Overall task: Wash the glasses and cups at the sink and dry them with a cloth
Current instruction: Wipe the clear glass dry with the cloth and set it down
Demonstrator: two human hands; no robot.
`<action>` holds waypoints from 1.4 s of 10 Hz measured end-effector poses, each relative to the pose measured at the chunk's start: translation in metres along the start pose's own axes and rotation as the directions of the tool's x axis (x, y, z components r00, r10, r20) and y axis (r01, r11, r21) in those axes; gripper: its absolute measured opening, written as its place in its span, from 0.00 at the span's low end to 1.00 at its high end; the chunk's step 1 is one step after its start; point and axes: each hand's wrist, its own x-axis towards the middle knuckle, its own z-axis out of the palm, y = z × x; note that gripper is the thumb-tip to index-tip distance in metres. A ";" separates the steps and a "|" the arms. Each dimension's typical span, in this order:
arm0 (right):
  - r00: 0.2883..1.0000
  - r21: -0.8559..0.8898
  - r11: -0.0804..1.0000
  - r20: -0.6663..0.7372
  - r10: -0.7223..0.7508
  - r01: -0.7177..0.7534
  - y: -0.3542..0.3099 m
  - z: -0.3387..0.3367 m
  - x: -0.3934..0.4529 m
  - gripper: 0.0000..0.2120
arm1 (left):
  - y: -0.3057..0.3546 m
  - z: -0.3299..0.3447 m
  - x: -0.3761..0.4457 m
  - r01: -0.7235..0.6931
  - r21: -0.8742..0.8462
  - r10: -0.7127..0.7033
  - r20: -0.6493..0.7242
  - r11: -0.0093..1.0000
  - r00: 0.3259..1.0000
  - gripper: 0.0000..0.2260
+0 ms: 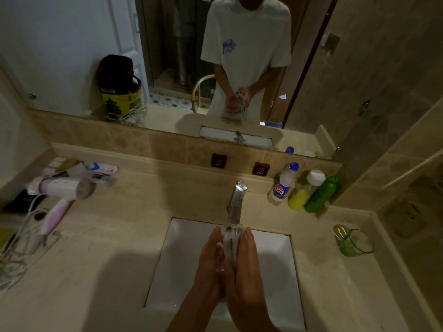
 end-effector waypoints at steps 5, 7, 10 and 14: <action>0.984 0.181 0.967 0.001 0.179 -0.177 -0.028 -0.037 0.022 0.23 | -0.025 0.002 0.017 0.018 -0.059 -0.017 0.025 0.998 1.000 0.33; 0.980 -0.091 0.988 -0.150 -0.133 0.121 -0.011 -0.005 -0.009 0.25 | -0.018 -0.005 0.012 0.074 -0.059 -0.070 0.068 0.995 0.995 0.29; 0.992 0.269 0.960 -0.072 0.103 -0.080 -0.023 -0.051 0.042 0.18 | -0.019 -0.002 0.009 0.124 -0.219 -0.081 0.196 0.968 0.977 0.21; 0.988 0.208 0.978 -0.146 0.041 -0.010 -0.018 -0.006 -0.007 0.24 | -0.031 -0.012 0.011 -0.011 -0.024 0.013 0.060 1.000 0.998 0.33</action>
